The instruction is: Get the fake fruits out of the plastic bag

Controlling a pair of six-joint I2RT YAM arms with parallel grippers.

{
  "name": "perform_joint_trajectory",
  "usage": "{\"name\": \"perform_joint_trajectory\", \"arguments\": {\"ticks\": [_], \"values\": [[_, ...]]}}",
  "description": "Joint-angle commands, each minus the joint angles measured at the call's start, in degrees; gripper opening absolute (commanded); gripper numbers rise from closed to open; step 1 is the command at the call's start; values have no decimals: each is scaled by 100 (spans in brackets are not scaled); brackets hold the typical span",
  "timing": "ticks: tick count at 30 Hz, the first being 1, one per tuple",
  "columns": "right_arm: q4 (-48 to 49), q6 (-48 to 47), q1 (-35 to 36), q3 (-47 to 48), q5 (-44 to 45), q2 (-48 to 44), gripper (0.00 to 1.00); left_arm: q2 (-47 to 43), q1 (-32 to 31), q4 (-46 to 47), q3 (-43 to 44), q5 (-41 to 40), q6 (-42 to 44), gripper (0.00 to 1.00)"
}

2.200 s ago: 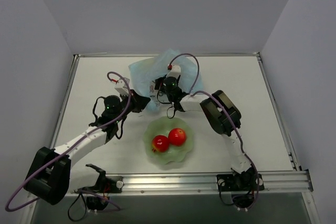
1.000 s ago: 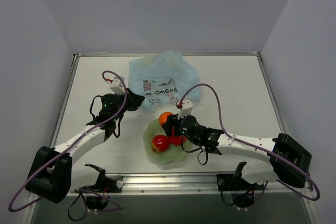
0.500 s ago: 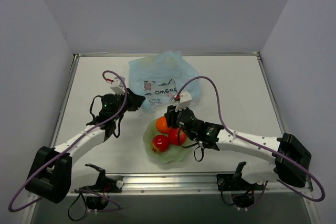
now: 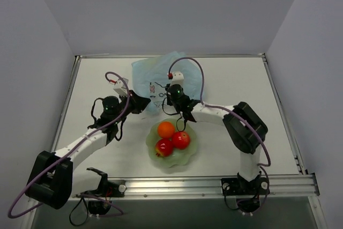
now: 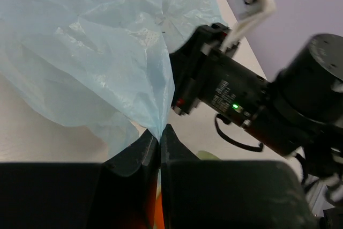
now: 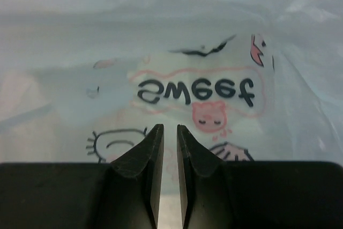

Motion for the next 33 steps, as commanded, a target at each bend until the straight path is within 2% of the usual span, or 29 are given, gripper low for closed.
{"name": "perform_joint_trajectory", "arguments": {"ticks": [1,4,6,7,8,11,13,15,18,24,28,31,33], "values": [[452,-305,-122,846,-183,523,13,-325,-12,263,95,24,-22,2],[565,-148,-377,1355,-200,1068,16,-562,-21,87,25,-334,31,2],[776,-51,-482,1628,-410,1324,25,-798,-12,-201,-20,-607,57,2],[812,19,-501,1943,-603,1587,33,-887,-12,-343,-46,-774,75,2],[847,55,-501,2111,-665,1711,49,-975,-12,-466,-64,-1115,75,2],[1057,221,-509,2612,-684,2107,63,-1265,-3,-748,-143,-1609,92,2],[1023,327,-518,2772,-684,2196,63,-1380,6,-871,-178,-1768,136,2],[1189,319,-483,2501,-561,2030,61,-1354,14,-898,-161,-1813,198,2],[1384,39,-387,1774,-281,1328,61,-1047,14,-785,-55,-1604,207,2],[1330,-288,-360,296,133,-702,64,-502,-3,-354,112,-1128,5,2],[1095,-245,-395,-776,669,-2028,65,-527,-196,-317,375,-863,-154,2],[656,-191,-404,-1032,513,-2469,67,-668,-538,-633,550,-908,12,3],[531,-112,-360,-1156,319,-2672,66,-782,-644,-1053,656,-803,66,22]]}}
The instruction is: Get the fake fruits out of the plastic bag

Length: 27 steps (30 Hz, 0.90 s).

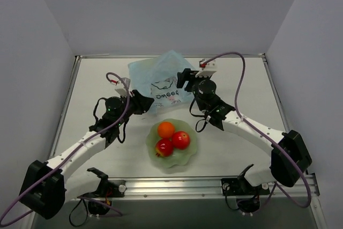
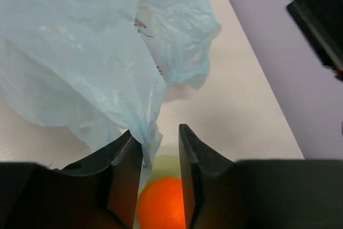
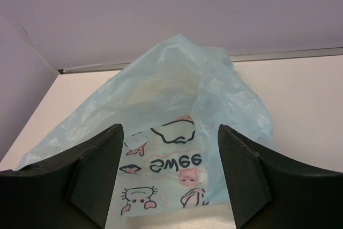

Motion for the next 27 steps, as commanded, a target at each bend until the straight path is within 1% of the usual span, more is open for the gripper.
{"name": "perform_joint_trajectory", "arguments": {"ticks": [1,2,3,4,5,6,7,8,9,11,12,13,14,15,16,17,19,20,22,23,24,25,26,27], "values": [[-413,95,55,-345,-127,-314,66,-349,-162,-384,554,264,64,32],[-483,209,64,-459,-476,-386,66,-524,-162,-481,641,317,55,43],[-501,262,73,-495,-628,-456,66,-639,-162,-682,703,309,72,59],[-562,306,108,-530,-751,-561,67,-744,-162,-832,800,230,151,64],[-589,342,134,-565,-987,-606,68,-919,-162,-1217,1062,99,187,68],[-607,342,161,-574,-1094,-641,69,-991,-144,-1412,1238,-242,213,73],[-607,342,213,-592,-1174,-685,75,-1009,-135,-1588,1414,-393,222,74],[-607,359,231,-609,-1227,-694,76,-992,-126,-1859,1607,-516,231,75],[-589,351,240,-627,-1384,-677,77,-948,-118,-1984,2001,-692,240,75],[-633,351,284,-618,-1490,-633,82,-738,-83,-2386,2398,-938,231,75],[-633,359,310,-610,-1543,-624,84,-658,-65,-2459,2696,-1079,205,75],[-633,333,336,-601,-1578,-606,86,-597,-21,-2477,2777,-1150,65,75],[-625,324,354,-601,-1613,-606,86,-474,162,-2399,2839,-1116,-58,75],[-616,307,389,-601,-1631,-597,86,-395,268,-2276,2874,-863,-233,75],[-607,298,398,-610,-1614,-589,88,-307,365,-2162,2971,-269,-305,75],[-607,307,398,-592,-1631,-588,89,-149,418,-2126,3024,-98,-340,75],[-546,350,433,-592,-1754,-554,90,-17,436,-2292,3190,-78,-375,75],[-519,377,451,-583,-1833,-536,90,80,549,-2502,3235,-278,-410,75],[-527,368,582,-461,-2174,-422,90,229,847,-2495,3253,-281,-595,75],[-554,255,652,-382,-2342,-361,90,526,1049,-2460,3279,-115,-665,72],[-624,193,731,-294,-2430,-247,90,729,1521,-2460,3323,26,-901,70],[-781,140,880,-206,-2483,-185,91,914,1761,-2434,3358,184,-1025,69],[-826,61,951,-75,-2527,-149,91,1316,1955,-2198,3410,333,-1096,68],[-818,43,1021,-47,-2563,-79,91,1546,2252,-2153,3498,326,-1166,67]]}}
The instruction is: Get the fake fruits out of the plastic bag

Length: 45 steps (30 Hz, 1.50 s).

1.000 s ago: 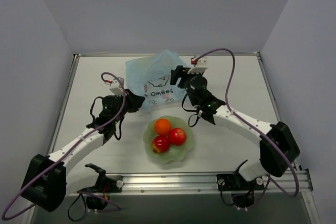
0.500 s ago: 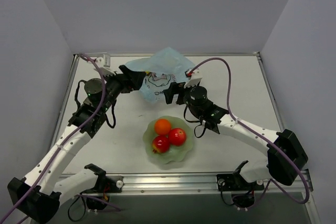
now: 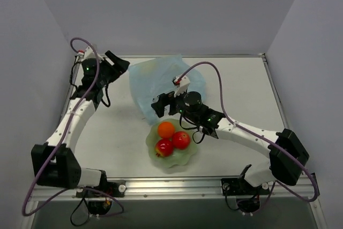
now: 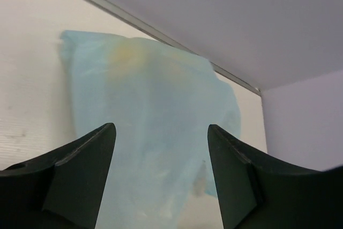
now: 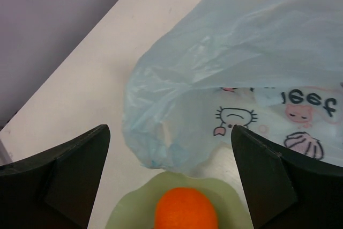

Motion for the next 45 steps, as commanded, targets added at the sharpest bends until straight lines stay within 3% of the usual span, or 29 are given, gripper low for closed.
{"name": "perform_joint_trajectory", "arguments": {"ticks": [1,8,12,16,19,25,28,30,33,34,37,38,39,45], "values": [[87,-186,296,381,-447,162,91,822,825,149,517,304,-485,67],[228,16,384,434,-438,443,91,3343,1371,596,1713,1174,-423,62],[158,-2,499,495,-474,540,91,4110,1503,1282,1977,1455,-695,61],[-17,-46,560,452,-360,540,91,4638,1486,1643,2380,1613,-818,68],[-27,-19,569,425,-342,549,91,5068,1416,1802,2670,1728,-1003,82],[61,7,692,390,-263,505,91,5868,1284,2609,2996,1851,-1784,88],[70,-2,710,355,-193,505,91,6202,1144,2305,3435,1720,-1742,88],[44,-19,710,381,-131,522,91,6264,1056,2172,3698,1518,-1584,84],[-35,-63,719,381,-70,470,90,6431,1011,2100,3971,1447,-1635,65],[-44,-81,719,364,-26,443,90,6440,907,2214,3964,1360,-1688,49],[-62,-116,719,311,-8,364,90,6423,792,2172,4077,1315,-1619,26],[-62,-133,719,294,-8,364,90,6397,748,2128,4113,1315,-1540,10],[-53,-134,719,285,10,338,89,6353,730,2110,4104,1324,-1435,4],[166,-195,693,-75,923,-83,88,5879,625,2557,3779,1569,-1627,2]]}}
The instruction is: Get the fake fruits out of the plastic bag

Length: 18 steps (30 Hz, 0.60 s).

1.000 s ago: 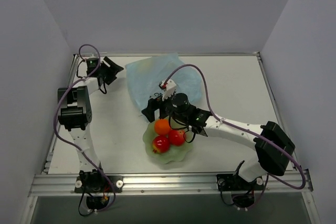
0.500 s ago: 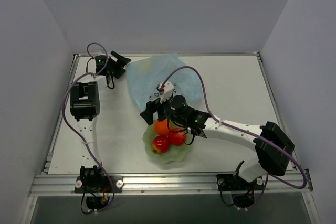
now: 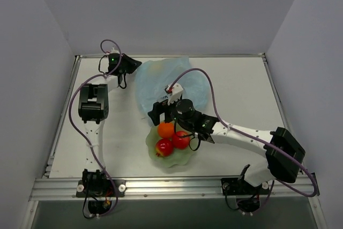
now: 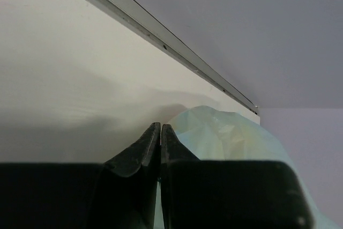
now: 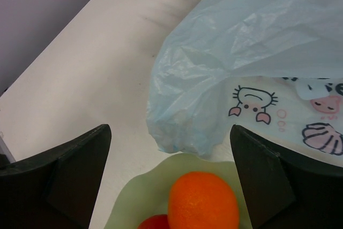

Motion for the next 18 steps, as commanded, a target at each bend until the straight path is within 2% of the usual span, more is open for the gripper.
{"name": "perform_joint_trajectory", "arguments": {"ticks": [1,8,11,13,17,18], "values": [[309,-130,8,-202,700,-528,88,-816,-33,538,-11,173,-78,2],[335,-16,-53,-756,1359,-1098,84,-1749,-271,1145,-503,305,-394,2],[274,99,-167,-1055,1589,-1301,77,-2074,-341,1242,-653,288,-473,2],[204,221,-246,-1204,1606,-1389,73,-2180,-402,919,-592,262,-246,2],[125,433,-422,-1389,1642,-1565,65,-2058,-359,635,-644,200,-86,2],[81,450,-449,-1398,1642,-1565,61,-1996,-350,644,-670,208,-147,2]]}}
